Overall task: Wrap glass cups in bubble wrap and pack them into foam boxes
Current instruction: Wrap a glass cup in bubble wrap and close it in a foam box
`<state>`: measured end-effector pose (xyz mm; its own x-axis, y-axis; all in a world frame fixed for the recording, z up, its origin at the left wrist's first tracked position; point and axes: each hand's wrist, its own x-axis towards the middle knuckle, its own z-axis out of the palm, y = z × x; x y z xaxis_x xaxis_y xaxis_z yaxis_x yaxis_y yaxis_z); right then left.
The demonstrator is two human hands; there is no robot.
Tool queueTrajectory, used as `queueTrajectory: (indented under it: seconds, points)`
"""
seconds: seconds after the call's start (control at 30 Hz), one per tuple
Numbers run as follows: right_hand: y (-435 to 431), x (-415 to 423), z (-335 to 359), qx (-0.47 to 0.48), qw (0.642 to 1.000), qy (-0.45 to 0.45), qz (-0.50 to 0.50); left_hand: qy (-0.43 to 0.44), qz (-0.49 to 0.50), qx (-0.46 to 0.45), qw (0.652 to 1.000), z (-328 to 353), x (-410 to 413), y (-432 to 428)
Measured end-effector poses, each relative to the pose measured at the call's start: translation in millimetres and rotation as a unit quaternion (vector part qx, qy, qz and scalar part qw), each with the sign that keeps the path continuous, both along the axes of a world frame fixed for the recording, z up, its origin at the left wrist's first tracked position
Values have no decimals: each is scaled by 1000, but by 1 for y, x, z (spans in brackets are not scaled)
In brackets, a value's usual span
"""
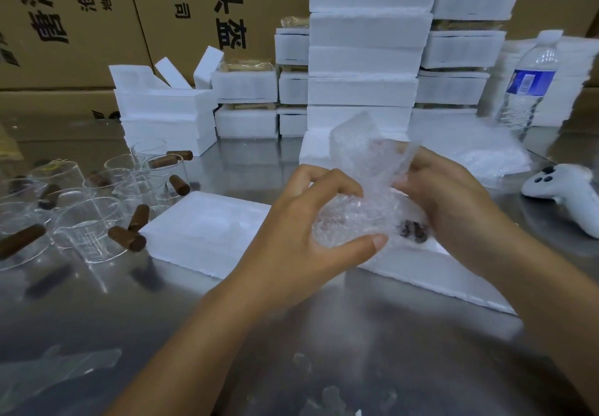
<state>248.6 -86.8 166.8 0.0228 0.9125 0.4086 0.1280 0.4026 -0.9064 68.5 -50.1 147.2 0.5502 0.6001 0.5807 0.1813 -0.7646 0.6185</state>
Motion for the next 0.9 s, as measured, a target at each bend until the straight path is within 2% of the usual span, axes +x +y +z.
queueTrajectory:
  seconds: [0.17, 0.3, 0.47, 0.53, 0.63, 0.7, 0.8, 0.9]
  points:
    - [-4, -4, -1, 89, 996, -19, -6, -20, -5, -47, 999, 0, 0, 1]
    - [-6, -7, -3, 86, 993, -71, -44, -38, -32, -91, 995, -2, -1, 1]
    - [-5, -11, -1, 24, 992, -117, -47, 9, -21, -11, 1000, -4, 1, -2]
    - [-5, -9, 0, 24, 994, -96, -49, 16, -9, 13, 1000, -4, 1, -3]
    - [-4, -5, -1, 28, 990, -86, -106, 16, 2, 31, 999, -3, 2, -3]
    - [-5, -6, -1, 47, 983, -106, -139, 7, 16, 36, 999, -2, 3, -3]
    - [-10, -12, 2, 93, 981, -116, -128, -13, 47, 42, 998, -2, 2, -1]
    - [-15, -17, 4, 155, 959, -194, -139, -32, 61, 33, 997, 0, 2, 1]
